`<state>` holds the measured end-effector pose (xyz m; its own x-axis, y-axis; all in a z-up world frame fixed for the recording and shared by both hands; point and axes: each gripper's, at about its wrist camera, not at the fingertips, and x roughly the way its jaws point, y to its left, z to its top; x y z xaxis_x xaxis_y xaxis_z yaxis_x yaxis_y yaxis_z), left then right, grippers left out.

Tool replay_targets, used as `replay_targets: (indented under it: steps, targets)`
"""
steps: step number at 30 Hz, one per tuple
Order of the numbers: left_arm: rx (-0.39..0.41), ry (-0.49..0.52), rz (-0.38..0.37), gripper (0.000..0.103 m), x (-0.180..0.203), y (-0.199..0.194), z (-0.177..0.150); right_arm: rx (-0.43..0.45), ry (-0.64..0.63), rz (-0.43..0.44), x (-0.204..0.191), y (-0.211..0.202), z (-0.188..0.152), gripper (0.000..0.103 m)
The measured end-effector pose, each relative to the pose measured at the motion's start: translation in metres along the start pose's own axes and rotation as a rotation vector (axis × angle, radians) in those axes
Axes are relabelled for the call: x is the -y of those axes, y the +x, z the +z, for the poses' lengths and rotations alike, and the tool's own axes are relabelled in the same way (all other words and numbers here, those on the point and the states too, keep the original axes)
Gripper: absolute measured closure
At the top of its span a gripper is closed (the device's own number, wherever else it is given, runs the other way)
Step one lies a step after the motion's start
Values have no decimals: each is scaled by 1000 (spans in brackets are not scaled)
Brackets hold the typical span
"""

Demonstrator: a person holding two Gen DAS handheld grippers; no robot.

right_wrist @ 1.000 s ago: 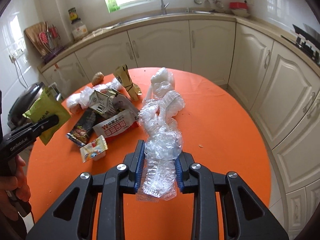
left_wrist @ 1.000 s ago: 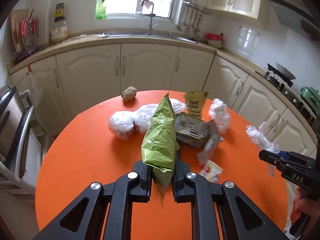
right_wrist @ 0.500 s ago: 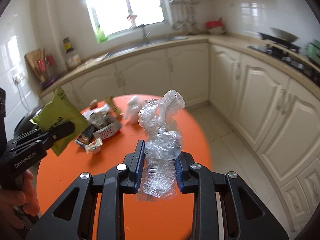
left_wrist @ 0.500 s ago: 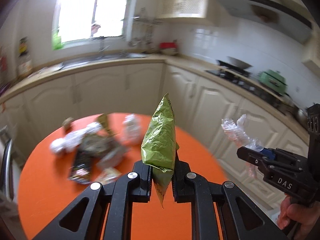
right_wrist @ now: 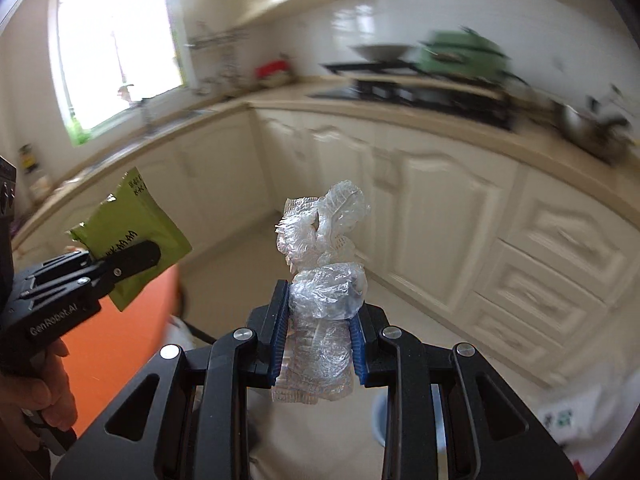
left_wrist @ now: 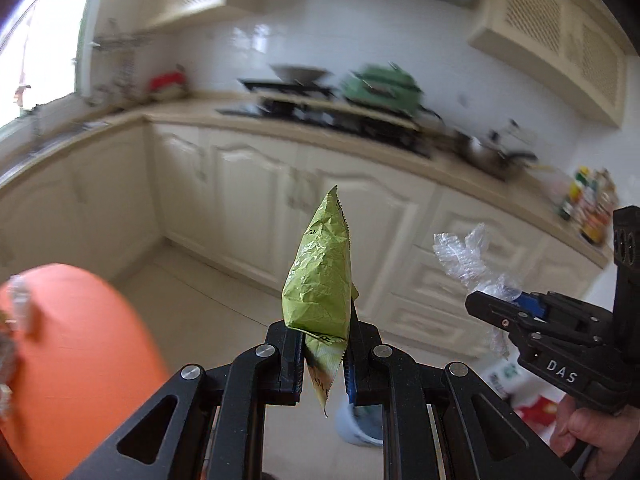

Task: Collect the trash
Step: 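Carry the snack bag and plastic wrap with both tools toward the blue bin, then open both tools over the blue bin to drop the bag and wrap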

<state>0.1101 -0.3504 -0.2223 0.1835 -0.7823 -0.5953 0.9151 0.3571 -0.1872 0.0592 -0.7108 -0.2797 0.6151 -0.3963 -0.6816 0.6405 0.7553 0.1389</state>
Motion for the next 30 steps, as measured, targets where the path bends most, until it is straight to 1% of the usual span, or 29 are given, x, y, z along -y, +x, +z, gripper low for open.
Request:
replay_targets:
  steps: [2, 5, 8, 11, 13, 14, 17, 21, 24, 27, 28, 30]
  targets:
    - [-54, 22, -51, 91, 13, 36, -2, -39, 38, -49, 32, 9, -14, 76]
    - [-130, 42, -92, 91, 25, 80, -2, -104, 92, -103, 74, 28, -35, 76]
    - [-210, 50, -139, 92, 35, 126, -12, -166, 157, -128, 110, 50, -60, 76]
    - [-283, 55, -172, 91, 50, 165, -16, -223, 212, -142, 137, 70, -86, 76]
    - [-333, 60, -188, 91, 61, 195, -16, -252, 242, -142, 149, 81, -101, 76]
    - [-355, 61, -193, 91, 67, 211, -9, -276, 260, -152, 158, 90, -110, 76]
    - [-422, 67, -203, 91, 73, 248, -16, -314, 319, -146, 174, 107, -129, 76]
    - [-498, 71, -209, 91, 91, 296, -17, -369, 371, -144, 192, 133, -150, 76]
    - [-554, 69, -218, 91, 99, 328, -24, -405, 384, -151, 203, 150, -161, 76]
    - [-587, 49, -233, 91, 104, 354, -27, -434, 399, -147, 211, 164, -169, 76]
    - [-597, 47, -239, 91, 105, 361, -28, -437, 403, -148, 212, 167, -171, 74]
    - [-613, 55, -240, 90, 116, 386, -29, -447, 406, -151, 215, 173, -173, 73]
